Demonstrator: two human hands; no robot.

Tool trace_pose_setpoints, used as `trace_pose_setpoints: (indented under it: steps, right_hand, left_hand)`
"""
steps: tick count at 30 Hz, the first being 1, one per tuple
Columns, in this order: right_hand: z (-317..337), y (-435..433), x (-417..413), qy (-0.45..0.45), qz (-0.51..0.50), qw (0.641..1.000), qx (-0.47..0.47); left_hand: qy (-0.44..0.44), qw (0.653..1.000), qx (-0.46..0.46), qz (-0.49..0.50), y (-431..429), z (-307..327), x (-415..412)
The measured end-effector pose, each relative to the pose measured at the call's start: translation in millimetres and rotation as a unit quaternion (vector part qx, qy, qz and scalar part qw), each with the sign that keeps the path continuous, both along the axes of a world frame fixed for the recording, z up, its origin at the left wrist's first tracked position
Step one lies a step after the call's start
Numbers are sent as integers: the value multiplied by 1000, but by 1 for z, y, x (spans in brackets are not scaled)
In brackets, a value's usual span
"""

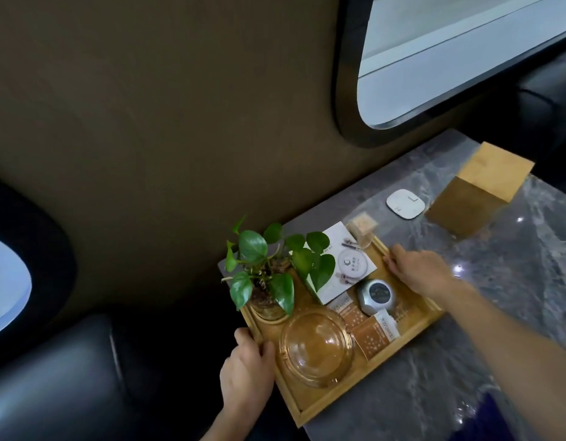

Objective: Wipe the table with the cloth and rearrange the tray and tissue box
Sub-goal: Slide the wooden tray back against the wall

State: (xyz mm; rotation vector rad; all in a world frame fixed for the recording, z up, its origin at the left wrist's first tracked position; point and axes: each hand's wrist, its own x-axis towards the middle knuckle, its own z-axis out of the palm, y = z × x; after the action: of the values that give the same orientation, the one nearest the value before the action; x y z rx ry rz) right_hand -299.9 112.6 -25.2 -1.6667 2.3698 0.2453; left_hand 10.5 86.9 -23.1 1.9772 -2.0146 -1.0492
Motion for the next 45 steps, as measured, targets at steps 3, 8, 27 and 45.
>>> trace_pose_setpoints:
  steps: [3, 8, 27, 45]
  right_hand:
    - [0, 3, -1, -47, -27, 999, -1]
    - [11, 20, -8, -246, -101, 963, -41]
    - [7, 59, -20, -310, -44, 950, -3]
    - [11, -4, -9, -284, -90, 954, -33]
  left_hand:
    - [-1, 1000, 30, 1, -6, -1, 1]
    - [42, 993, 100, -44, -2, 4, 9]
    - [-81, 984, 13, -157, 45, -8, 4]
    - [-17, 989, 12, -148, -23, -4, 9]
